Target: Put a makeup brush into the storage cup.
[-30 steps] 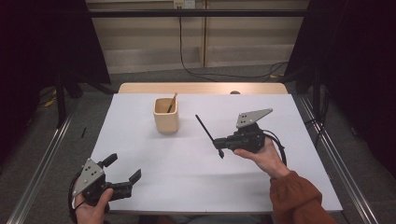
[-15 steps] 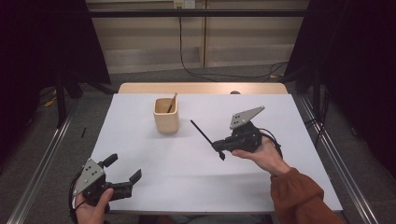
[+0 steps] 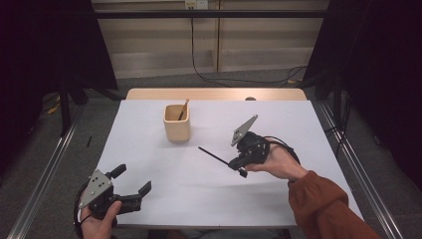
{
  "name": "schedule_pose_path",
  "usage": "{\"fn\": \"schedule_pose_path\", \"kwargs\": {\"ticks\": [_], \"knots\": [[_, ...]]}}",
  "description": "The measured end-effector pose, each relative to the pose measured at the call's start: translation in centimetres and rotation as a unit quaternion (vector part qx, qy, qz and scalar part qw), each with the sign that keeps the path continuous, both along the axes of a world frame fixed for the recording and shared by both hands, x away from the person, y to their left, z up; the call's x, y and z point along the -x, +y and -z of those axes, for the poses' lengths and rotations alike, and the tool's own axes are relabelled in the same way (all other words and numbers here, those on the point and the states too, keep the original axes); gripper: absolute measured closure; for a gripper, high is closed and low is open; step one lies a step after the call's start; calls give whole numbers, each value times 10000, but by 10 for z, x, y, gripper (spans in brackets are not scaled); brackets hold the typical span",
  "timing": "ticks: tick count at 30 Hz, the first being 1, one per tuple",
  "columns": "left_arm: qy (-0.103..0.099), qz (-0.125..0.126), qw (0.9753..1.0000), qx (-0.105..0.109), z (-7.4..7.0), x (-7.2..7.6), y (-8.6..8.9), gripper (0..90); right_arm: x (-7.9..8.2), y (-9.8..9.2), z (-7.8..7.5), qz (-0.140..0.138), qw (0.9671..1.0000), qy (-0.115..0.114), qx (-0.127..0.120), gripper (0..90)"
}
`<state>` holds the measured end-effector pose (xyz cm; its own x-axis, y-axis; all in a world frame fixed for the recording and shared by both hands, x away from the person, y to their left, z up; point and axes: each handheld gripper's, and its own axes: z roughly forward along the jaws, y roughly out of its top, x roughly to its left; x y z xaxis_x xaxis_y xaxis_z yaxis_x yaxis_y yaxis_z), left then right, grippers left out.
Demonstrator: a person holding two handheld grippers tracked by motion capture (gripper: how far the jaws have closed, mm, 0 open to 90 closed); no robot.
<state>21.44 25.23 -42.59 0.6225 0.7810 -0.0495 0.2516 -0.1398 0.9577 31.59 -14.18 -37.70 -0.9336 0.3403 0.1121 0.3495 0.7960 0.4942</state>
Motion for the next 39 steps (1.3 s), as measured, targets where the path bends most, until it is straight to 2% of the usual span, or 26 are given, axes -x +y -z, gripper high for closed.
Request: {"fn": "schedule_pose_path", "kwargs": {"ticks": [6,12,15,19,23,24,25,26,27,29,31,33,39], "knots": [[-4,14,10000,4,0,0,0,17,0,7,-1,-104,9986,129,502,862],[8,5,10000,20,0,0,0,17,-1,10,3,-229,9950,291,930,863],[22,15,10000,25,0,0,0,17,-1,12,6,-369,9936,228,1046,863],[29,6,10000,29,0,-1,1,17,0,17,7,-438,9897,346,1318,863],[38,4,10000,64,0,-1,1,17,0,20,11,-557,9835,451,1664,862],[76,9,9998,174,-1,-1,2,17,1,21,11,-555,9820,521,1730,863],[67,8,9998,189,-1,-1,2,17,1,22,11,-574,9810,510,1783,862],[52,-5,9998,167,-1,-1,3,17,0,22,11,-606,9809,479,1784,862],[76,-16,9997,239,-2,-1,3,17,0,22,11,-611,9810,484,1777,863],[158,111,9993,335,-4,-2,4,17,-1,22,12,-621,9806,517,1787,862],[129,163,9993,302,-6,-2,3,16,0,22,13,-585,9800,541,1824,862],[79,194,9993,316,-9,-2,3,15,1,21,14,-628,9799,572,1805,862],[-191,246,9990,333,-25,1,5,13,-1,16,17,-570,9830,583,1646,862]]}}
